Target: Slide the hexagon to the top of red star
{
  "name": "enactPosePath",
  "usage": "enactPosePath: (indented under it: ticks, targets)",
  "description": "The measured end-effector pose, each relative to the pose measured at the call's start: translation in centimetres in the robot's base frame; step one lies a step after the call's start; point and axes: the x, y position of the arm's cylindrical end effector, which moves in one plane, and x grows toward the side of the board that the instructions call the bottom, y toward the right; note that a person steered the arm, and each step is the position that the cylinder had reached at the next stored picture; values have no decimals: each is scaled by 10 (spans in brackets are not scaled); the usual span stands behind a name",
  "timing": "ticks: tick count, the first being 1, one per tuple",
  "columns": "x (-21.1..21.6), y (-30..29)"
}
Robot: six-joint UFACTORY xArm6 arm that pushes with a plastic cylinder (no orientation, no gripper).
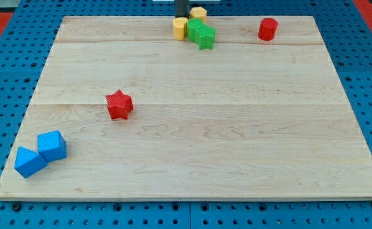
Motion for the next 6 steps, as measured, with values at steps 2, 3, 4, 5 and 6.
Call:
enactPosePath:
  ticks: [2,3,4,5,6]
  targets:
    - [19,75]
    - [38,43]
    - [3,19]
    - [-1,32]
    - [-1,61]
